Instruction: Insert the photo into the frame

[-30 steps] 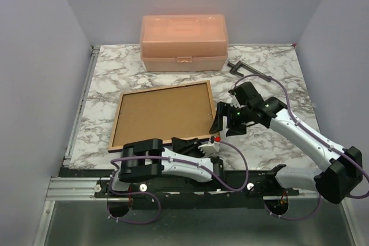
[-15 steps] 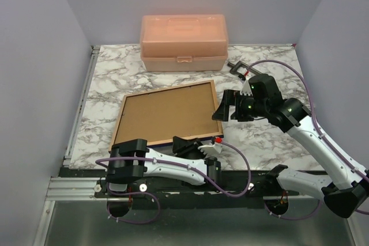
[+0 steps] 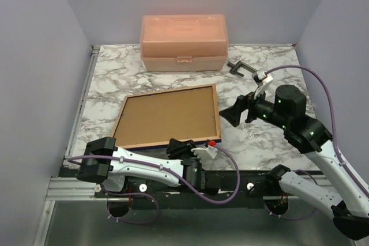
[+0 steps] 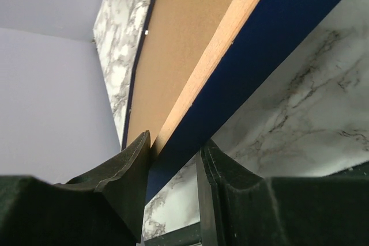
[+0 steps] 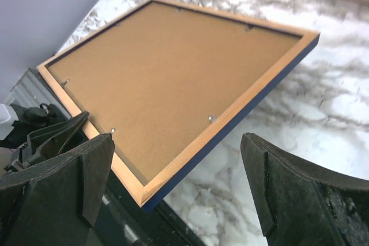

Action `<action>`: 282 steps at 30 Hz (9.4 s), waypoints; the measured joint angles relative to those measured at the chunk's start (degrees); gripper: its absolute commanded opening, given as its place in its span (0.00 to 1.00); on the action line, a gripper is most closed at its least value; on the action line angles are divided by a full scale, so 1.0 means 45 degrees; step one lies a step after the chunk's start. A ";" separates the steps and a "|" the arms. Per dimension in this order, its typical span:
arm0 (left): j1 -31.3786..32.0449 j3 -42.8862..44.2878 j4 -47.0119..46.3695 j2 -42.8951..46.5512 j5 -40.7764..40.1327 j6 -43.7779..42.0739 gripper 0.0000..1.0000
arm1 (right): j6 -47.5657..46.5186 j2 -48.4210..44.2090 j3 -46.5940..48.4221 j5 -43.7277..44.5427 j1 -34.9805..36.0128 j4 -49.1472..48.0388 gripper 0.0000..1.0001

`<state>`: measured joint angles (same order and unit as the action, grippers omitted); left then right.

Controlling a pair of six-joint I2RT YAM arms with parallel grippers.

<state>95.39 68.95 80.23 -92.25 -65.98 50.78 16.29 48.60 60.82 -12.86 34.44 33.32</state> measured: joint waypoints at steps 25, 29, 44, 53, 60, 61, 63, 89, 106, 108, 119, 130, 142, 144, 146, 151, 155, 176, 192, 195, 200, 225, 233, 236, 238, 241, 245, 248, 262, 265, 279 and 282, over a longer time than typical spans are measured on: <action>0.0019 -0.2147 -0.5032 0.4765 0.3186 -0.5236 0.00 | -0.7820 -0.5236 -0.4167 -0.5304 0.0000 -0.3143 1.00; 0.0019 -0.2147 -0.5090 0.5008 0.3259 -0.5435 0.00 | -0.9428 -0.5328 -0.4522 -0.6421 0.0000 -0.3351 1.00; -0.0015 -0.1919 -0.4838 0.5051 0.3254 -0.5561 0.00 | -1.4226 -0.3599 -0.5042 -0.9792 0.0000 -0.1763 0.99; -0.0087 -0.1394 -0.4605 0.5362 0.3245 -0.5629 0.00 | -1.4678 -0.3764 -0.6057 -0.9850 0.0000 -0.2404 0.88; -0.0126 -0.0865 -0.4566 0.5542 0.3245 -0.5736 0.00 | -1.4353 -0.3293 -0.6834 -0.9670 0.0000 -0.4299 0.69; -0.0126 -0.0816 -0.4571 0.5542 0.3245 -0.5765 0.00 | -1.4226 -0.3138 -0.6878 -0.9627 0.0000 -0.4643 0.67; -0.0126 -0.0724 -0.4571 0.5547 0.3249 -0.5833 0.00 | -1.3950 -0.2856 -0.6975 -0.9520 0.0000 -0.5294 0.65; -0.0209 0.0549 -0.4765 0.6465 0.3079 -0.5605 0.80 | -1.1584 -0.0641 -0.5814 -0.9554 0.0015 -0.7237 0.01; -0.0296 0.1219 -0.7344 0.9233 0.3599 -0.5328 0.98 | -0.4235 0.0253 -0.2934 -0.7422 0.0024 -0.7218 0.01; -0.0359 0.1171 -0.7635 0.9510 0.3721 -0.5217 0.98 | -0.3648 0.0612 -0.2487 -0.7237 0.0024 -0.6989 0.01; -0.1481 0.0627 -0.8131 1.0365 0.5013 -0.4187 0.99 | -0.1404 0.2681 -0.0423 -0.7261 -0.0039 -0.6018 0.01; -0.2778 0.0287 -0.8116 0.9738 0.6776 -0.3599 0.99 | 0.0510 0.3279 -0.0097 -0.9486 -0.1350 -0.6130 0.01; -0.3230 0.0146 -0.8126 0.9656 0.7461 -0.3444 0.99 | 0.2438 0.3405 -0.0024 -1.1108 -0.2108 -0.6139 0.01; -0.3288 0.0146 -0.8126 0.9607 0.7485 -0.3419 0.98 | 0.2773 0.3483 -0.0019 -1.1414 -0.2239 -0.6144 0.01; -0.3332 0.0141 -0.8121 0.9568 0.7499 -0.3410 0.99 | 0.3055 0.3589 -0.0019 -1.1715 -0.2404 -0.6261 0.01; -0.3444 -0.0039 -0.8102 0.9510 0.7514 -0.3351 0.99 | 0.3211 0.3774 -0.0024 -1.1798 -0.2715 -0.6368 0.01; -0.3594 -0.0321 -0.8072 0.9423 0.7538 -0.3186 0.99 | 0.2511 0.3823 0.0301 -1.0695 -0.2783 -0.5659 0.01; -0.5333 -0.3575 -0.8670 0.8150 0.8952 -0.1642 0.98 | -0.0214 0.5921 -0.2225 -0.2370 -0.3011 -0.4255 0.01; -0.5785 -0.5294 -1.0899 0.6212 1.0734 -0.0884 0.78 | 0.0714 0.6771 -0.3055 -0.1345 -0.3011 -0.4731 0.89; -0.5906 -0.5503 -1.1599 0.5343 1.1356 -0.0981 0.69 | 0.1205 0.5901 -0.3687 -0.0903 -0.3011 -0.4765 1.00; -0.5926 -0.5343 -1.2118 0.3439 1.2041 -0.1243 0.56 | 0.2200 0.4527 -0.4614 -0.0092 -0.3011 -0.4823 1.00; -0.5765 -0.1321 -1.1380 -0.1549 1.2386 -0.2059 0.01 | 0.3876 0.2676 -0.5727 0.0427 -0.3011 -0.2807 1.00; -0.6601 0.1617 -1.0642 -0.3308 1.2541 -0.1991 0.08 | 0.4949 0.1326 -0.6057 0.1088 -0.3011 -0.2011 1.00; -0.7159 0.2191 -1.0938 -0.3677 1.2910 -0.1923 0.25 | 0.5173 0.1467 -0.6057 0.1098 -0.3011 -0.1710 1.00; -0.7558 0.2249 -1.1288 -0.3745 1.3231 -0.1851 0.48 | 0.5265 0.1661 -0.6057 0.1088 -0.3011 -0.1583 1.00; -0.7936 0.2127 -1.1710 -0.3716 1.3571 -0.1705 0.69 | 0.5265 0.2069 -0.6057 0.0971 -0.3011 -0.1462 1.00; -0.8330 0.1190 -1.2502 -0.3206 1.4042 -0.1642 0.76 | 0.5158 0.2458 -0.6071 0.0583 -0.3011 -0.1486 1.00; -0.8563 0.0311 -1.2823 -0.2404 1.4217 -0.1608 0.76 | 0.5134 0.2642 -0.6217 0.0078 -0.3011 -0.1651 1.00; -1.0574 -0.4090 -1.3498 0.3997 1.4843 -0.1501 0.76 | 0.5178 0.5688 -0.6033 -0.1088 -0.2259 -0.2934 0.80; -1.0856 -0.4687 -1.3342 0.5134 1.4863 -0.1506 0.79 | 0.5192 0.6402 -0.5518 -0.0971 -0.1608 -0.3075 0.74; -1.1545 -0.5119 -1.1638 0.8179 1.4863 -0.2025 0.79 | 0.5027 0.9277 -0.2827 0.0947 0.0165 -0.1899 0.28; -1.1623 -0.5255 -1.1404 0.8189 1.4863 -0.2098 0.79 | 0.4920 0.9311 -0.2618 0.1462 0.0175 -0.1690 0.17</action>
<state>43.09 45.30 28.91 -55.40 0.91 41.34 38.44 90.50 49.04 -6.28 35.22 25.71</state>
